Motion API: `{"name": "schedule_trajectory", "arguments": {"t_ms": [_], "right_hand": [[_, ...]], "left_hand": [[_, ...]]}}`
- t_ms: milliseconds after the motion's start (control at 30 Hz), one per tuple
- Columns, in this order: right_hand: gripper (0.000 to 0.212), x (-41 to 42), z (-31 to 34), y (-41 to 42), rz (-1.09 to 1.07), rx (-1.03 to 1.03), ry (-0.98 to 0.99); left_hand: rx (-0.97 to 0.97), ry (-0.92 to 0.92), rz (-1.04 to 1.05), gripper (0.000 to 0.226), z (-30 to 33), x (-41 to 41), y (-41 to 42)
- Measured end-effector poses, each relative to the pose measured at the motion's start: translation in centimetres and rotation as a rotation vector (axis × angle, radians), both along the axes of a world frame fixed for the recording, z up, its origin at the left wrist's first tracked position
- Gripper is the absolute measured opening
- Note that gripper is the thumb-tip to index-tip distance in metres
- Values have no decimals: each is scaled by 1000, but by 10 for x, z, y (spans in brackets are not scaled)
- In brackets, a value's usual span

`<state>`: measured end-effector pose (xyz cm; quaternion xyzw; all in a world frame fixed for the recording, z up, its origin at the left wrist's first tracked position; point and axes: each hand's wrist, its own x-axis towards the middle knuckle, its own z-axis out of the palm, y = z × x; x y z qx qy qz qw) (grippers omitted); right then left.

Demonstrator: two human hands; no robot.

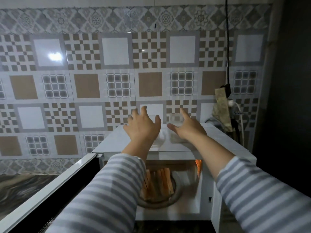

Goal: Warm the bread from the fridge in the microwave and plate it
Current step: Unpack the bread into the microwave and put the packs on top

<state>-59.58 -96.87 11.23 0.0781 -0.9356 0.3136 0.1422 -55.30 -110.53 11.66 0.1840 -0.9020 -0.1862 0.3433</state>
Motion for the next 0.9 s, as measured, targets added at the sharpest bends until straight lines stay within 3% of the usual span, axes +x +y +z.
{"name": "schedule_trajectory", "arguments": {"t_ms": [333,567,733,900], "right_hand": [[71,122,-24,30,-37,133,-17],[48,245,-108,50,21,196,-136],[48,303,-179,57,10,296,-310],[49,366,-224,70,69,320,-360]], "left_hand": [[-128,9,-111,59,-47,123,16],[-117,-217,-179,56,-123,232,26],[-60,-342,-197,58,-182,297,34],[-70,-413,-119,56,-225,371,44]]}}
